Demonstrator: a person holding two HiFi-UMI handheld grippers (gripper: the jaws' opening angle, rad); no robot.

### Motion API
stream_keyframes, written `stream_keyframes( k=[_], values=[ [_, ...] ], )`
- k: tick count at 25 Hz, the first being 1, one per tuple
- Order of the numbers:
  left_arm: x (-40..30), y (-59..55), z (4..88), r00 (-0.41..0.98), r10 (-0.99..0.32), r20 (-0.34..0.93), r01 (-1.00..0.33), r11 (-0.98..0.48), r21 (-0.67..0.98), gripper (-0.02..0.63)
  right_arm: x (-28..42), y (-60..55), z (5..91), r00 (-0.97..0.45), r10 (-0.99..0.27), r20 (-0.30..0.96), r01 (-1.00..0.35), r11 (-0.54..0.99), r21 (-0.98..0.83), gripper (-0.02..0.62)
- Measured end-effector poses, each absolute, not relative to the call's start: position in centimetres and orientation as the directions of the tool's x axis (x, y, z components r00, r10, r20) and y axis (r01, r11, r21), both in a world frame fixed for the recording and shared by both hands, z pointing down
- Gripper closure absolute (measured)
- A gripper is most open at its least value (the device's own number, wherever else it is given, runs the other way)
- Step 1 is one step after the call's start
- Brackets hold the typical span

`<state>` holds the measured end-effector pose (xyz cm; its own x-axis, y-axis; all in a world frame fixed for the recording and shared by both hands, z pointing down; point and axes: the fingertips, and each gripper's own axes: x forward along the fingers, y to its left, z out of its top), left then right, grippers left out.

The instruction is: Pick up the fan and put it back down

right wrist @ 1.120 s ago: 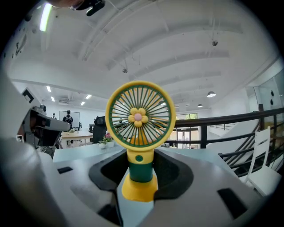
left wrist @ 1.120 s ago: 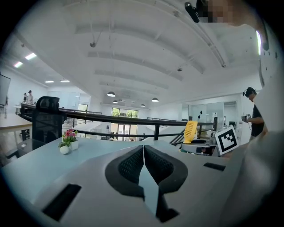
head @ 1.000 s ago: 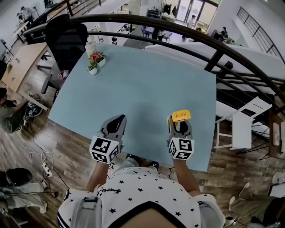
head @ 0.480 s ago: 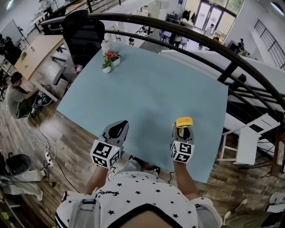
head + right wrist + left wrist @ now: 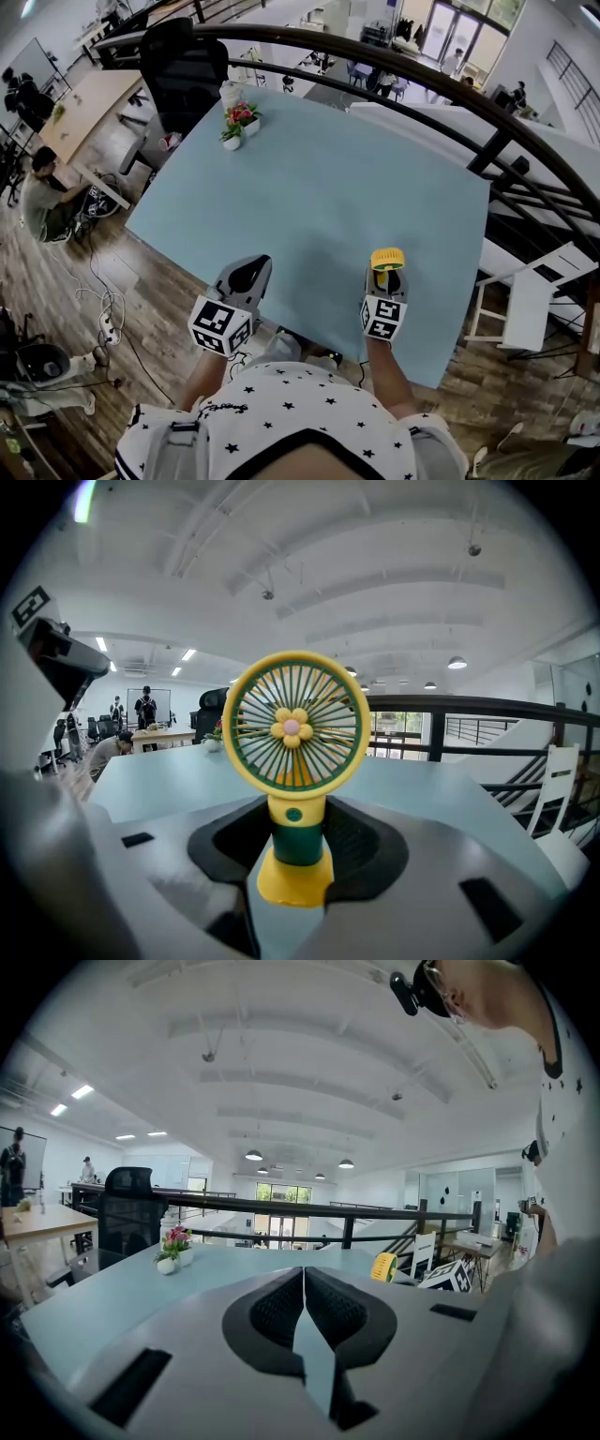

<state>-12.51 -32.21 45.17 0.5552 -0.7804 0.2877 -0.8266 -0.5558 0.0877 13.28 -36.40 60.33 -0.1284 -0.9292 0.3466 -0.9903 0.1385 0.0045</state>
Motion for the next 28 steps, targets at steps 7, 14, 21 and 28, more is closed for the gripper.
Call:
stream_keyframes(
  k=[7,14,21,28],
  values=[
    [-12.0,-32.5,45.1,0.561,-0.775,0.292,-0.822,-0.563,0.086,0.575,13.1,-36.4,62.1,-0.128,-0.917,0.379,-0.99,0.14,0.005,0.423],
    [-12.3,-32.3,45.4,0.552,-0.777,0.304,-0.828,-0.555,0.085,0.575,13.0,-36.4,63.2,-0.123,-0.909,0.398,-0.99,0.139,0.012,0.423],
    [-12.6,-32.4,45.5,0.55,-0.778,0.304,-0.829,-0.553,0.087,0.575,13.0,-36.3,64.1,-0.112,-0.903,0.416,-0.992,0.129,0.013,0.423],
    [-12.2,-32.8,45.5,0.554,-0.777,0.301,-0.827,-0.555,0.089,0.575,13.6,-36.2,64.8,-0.112,-0.892,0.438,-0.992,0.129,0.009,0.423]
  ],
)
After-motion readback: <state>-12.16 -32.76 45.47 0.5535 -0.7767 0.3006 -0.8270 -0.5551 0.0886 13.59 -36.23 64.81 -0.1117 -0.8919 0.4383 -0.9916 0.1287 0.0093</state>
